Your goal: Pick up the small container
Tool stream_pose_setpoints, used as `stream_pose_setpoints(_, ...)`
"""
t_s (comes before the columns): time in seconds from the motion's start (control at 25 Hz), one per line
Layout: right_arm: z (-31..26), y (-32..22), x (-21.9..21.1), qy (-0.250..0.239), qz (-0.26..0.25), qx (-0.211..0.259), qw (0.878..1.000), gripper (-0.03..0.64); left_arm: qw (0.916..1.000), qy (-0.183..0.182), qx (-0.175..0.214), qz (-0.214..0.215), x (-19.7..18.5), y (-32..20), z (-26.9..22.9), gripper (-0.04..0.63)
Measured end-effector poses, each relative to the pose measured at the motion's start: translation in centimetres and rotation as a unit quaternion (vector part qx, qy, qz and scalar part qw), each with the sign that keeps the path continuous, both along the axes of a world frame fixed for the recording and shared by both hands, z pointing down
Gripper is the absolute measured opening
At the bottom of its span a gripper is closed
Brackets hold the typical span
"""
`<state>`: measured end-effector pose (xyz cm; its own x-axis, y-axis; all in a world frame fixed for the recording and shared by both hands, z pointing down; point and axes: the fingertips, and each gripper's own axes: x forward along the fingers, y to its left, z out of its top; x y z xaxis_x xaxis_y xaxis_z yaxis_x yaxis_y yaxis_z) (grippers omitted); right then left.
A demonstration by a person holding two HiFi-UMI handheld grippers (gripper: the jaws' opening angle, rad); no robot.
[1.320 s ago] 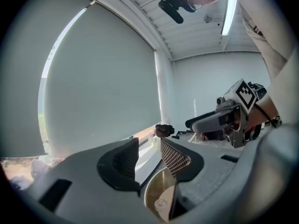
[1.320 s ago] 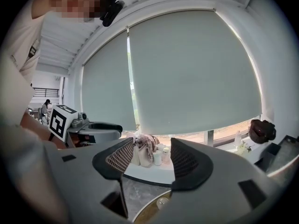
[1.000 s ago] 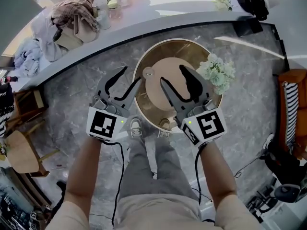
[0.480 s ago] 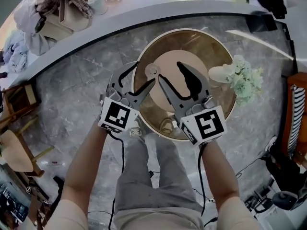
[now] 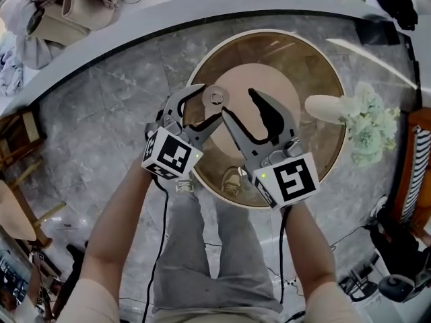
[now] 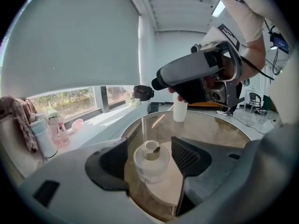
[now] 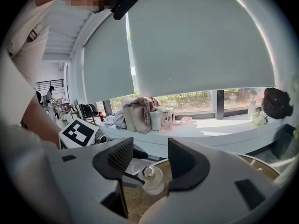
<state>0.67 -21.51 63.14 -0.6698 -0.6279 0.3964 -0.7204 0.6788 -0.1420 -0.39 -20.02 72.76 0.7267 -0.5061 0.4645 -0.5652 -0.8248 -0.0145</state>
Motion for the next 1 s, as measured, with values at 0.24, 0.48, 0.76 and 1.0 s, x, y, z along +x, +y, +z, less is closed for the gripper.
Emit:
stream_pose_setpoints(0.24,3.2,0.7,-0.6,0.0,-0.018,-0.01,1.0,0.23,0.9999,-0.012,0.002,0.008,0.7,-0.1,3.1,0.291)
stream_pose_setpoints(0.48,5.7,1.1,-1.5,0.004,-0.039,-0.015,0.999,0.229,1.0,0.005,0.002,0.001,1.3,-0.6,4.7,0.314)
stream_pose_setpoints(0.76,8.1,1.0,-1.9,0.001,-0.039,-0.027,0.999,0.229,0.9998,0.015,0.009,0.013,2.4,-1.4,5.8,0.321)
stream_pose_setpoints(1.0,10.1,0.9,-2.1,0.015,-0.052,-0.043,0.998,0.209,0.9991,0.031,0.009,0.029,2.8,-1.4,6.1,0.321)
